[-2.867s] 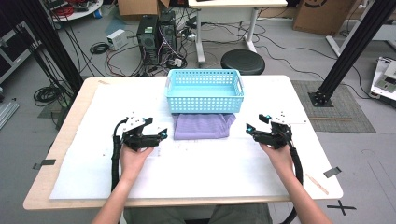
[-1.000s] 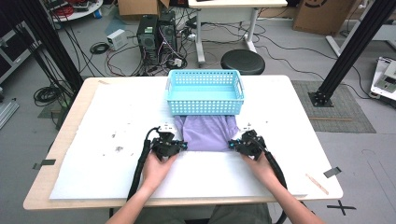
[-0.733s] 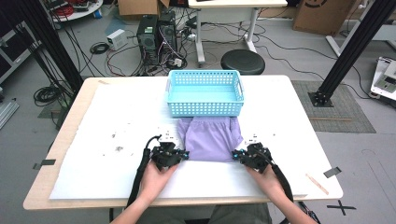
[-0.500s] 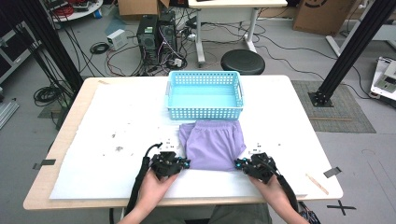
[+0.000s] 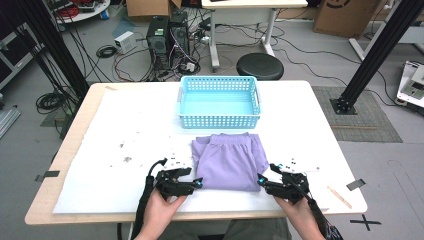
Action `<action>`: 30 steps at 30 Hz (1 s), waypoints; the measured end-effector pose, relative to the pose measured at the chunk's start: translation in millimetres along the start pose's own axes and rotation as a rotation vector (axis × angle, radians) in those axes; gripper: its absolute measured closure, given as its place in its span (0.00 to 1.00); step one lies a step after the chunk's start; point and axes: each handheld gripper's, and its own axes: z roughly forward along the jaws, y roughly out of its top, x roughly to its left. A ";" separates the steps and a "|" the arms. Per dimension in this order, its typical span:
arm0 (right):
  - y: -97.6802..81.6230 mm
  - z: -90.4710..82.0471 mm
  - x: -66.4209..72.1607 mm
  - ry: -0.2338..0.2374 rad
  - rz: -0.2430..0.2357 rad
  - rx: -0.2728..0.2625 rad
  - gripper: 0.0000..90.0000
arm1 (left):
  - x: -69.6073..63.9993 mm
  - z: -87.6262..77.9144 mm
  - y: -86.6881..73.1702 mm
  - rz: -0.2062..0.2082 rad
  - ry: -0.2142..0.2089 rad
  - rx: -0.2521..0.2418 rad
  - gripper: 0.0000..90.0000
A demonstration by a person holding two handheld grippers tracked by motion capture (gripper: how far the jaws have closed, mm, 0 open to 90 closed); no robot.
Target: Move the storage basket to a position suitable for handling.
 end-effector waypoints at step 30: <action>-27.0 -6.5 14.0 0.183 -0.033 0.169 0.97 | -25.8 -3.1 -22.8 0.021 -0.154 0.082 0.90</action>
